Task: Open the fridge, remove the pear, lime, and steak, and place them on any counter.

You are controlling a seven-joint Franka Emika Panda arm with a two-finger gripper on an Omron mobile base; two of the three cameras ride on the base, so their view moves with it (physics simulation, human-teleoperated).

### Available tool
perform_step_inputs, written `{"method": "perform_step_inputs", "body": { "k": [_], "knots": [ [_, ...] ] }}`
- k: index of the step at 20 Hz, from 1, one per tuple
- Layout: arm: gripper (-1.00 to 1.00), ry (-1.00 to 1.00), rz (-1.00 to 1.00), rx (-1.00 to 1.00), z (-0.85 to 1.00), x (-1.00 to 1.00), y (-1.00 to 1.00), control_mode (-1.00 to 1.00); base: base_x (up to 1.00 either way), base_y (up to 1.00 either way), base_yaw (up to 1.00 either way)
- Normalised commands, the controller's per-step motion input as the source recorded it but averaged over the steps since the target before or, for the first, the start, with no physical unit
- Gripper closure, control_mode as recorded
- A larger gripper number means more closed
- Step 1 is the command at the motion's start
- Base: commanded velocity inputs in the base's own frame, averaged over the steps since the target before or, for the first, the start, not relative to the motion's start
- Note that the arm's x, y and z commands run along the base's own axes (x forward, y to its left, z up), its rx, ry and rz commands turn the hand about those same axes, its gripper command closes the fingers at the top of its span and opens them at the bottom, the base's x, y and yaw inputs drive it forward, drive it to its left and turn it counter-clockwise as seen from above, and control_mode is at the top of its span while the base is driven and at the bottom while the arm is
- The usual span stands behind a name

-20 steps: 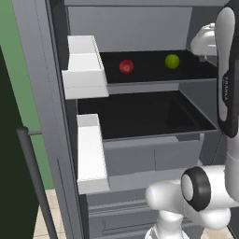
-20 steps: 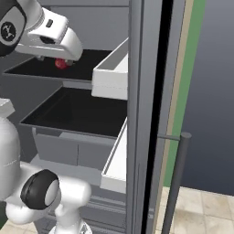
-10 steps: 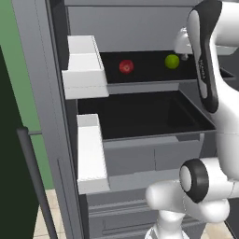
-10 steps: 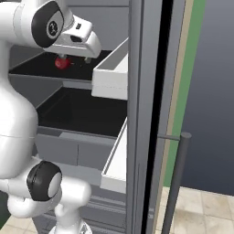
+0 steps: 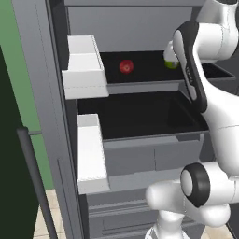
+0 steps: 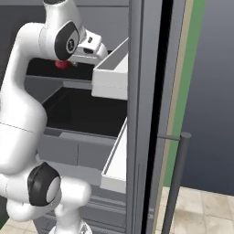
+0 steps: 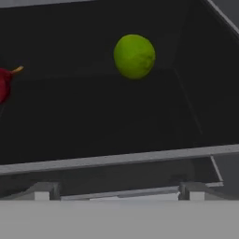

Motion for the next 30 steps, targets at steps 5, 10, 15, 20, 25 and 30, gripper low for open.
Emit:
{"method": "perform_step_inputs", "body": {
  "k": [5,10,15,20,25,30],
  "knots": [
    [-1.00,0.00,0.00,0.00,0.00,0.54,-0.24,-1.00,0.00,0.00,0.00],
    [-1.00,0.00,0.00,0.00,0.00,0.65,-0.25,-1.00,0.00,0.00,0.00],
    [-1.00,0.00,0.00,0.00,-0.06,0.65,-0.07,-1.00,0.00,0.00,0.00],
    [-1.00,0.00,0.00,0.00,-0.17,0.54,-0.04,-1.00,0.00,0.00,0.00],
    [-1.00,0.01,0.00,0.00,-0.15,0.55,-0.04,-1.00,0.00,0.00,0.00],
    [-1.00,0.04,0.00,0.00,-0.10,0.62,-0.07,-1.00,0.00,0.00,0.00]
  ]
}}
